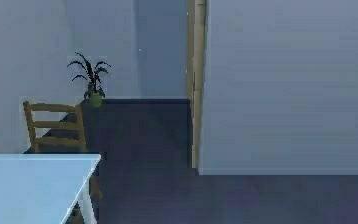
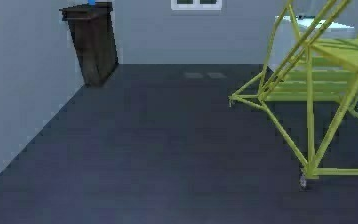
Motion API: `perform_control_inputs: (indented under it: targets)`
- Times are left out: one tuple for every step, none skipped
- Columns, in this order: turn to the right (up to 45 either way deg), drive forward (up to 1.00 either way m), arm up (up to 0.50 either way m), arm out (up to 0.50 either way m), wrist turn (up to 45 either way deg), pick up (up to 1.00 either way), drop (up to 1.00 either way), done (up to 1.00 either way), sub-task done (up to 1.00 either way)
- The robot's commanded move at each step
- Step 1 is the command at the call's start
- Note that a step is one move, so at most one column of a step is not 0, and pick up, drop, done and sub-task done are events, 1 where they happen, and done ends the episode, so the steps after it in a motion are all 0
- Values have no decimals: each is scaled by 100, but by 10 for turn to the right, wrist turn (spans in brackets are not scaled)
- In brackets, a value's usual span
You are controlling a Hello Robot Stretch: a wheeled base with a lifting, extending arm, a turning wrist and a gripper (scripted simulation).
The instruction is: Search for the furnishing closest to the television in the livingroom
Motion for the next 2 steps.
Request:
perform_control_inputs:
  targets:
    - [0, 100, 0, 0, 0, 0, 0, 0, 0]
    - [-240, 0, 0, 0, 0, 0, 0, 0, 0]
